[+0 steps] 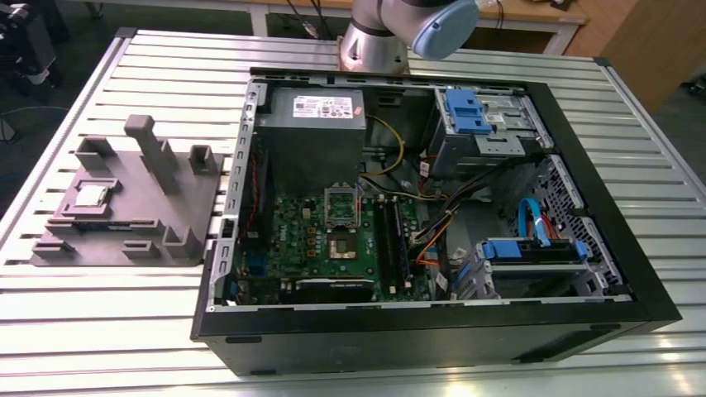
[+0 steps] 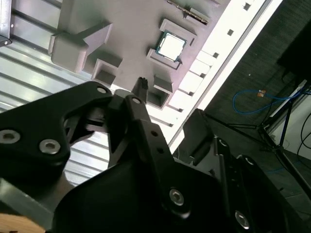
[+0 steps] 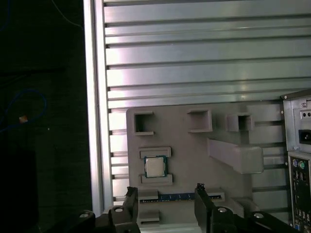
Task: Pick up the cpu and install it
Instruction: 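Pick up the cpu and move it towards the insertion slot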
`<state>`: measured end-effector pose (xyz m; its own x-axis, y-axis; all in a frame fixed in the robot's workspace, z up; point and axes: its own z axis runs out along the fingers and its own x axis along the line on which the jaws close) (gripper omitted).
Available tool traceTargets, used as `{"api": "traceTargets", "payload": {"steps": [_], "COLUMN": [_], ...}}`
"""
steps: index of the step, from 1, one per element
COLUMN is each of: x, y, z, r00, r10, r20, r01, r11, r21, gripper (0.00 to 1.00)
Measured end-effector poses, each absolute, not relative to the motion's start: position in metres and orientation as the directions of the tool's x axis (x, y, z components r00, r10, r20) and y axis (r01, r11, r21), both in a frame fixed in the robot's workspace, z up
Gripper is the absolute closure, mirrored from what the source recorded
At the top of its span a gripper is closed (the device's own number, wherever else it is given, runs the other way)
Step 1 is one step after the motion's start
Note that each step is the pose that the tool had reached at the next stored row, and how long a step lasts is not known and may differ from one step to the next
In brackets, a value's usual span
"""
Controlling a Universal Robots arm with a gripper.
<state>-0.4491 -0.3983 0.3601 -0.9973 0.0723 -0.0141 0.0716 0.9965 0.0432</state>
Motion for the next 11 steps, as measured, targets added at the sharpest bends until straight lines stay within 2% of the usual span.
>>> {"api": "traceTargets", "payload": {"steps": [1, 2, 7, 11], "x": [-0.4491, -0.4493, -0.4493, -0.4493], "y": [-0.3981, -0.398, -0.398, -0.3981], "z": [0.3597, 0.3591, 0.3566, 0.3553], "r00": [-0.998, -0.999, -1.0, -1.0], "r10": [0.062, 0.05, 0.014, 0.014], "r20": [-0.014, -0.014, -0.012, -0.012], "r01": [0.062, 0.049, 0.014, 0.014], "r11": [0.997, 0.998, 1.0, 1.0], "r21": [0.043, 0.039, 0.009, 0.007], "gripper": [0.47, 0.41, 0.41, 0.41]}}
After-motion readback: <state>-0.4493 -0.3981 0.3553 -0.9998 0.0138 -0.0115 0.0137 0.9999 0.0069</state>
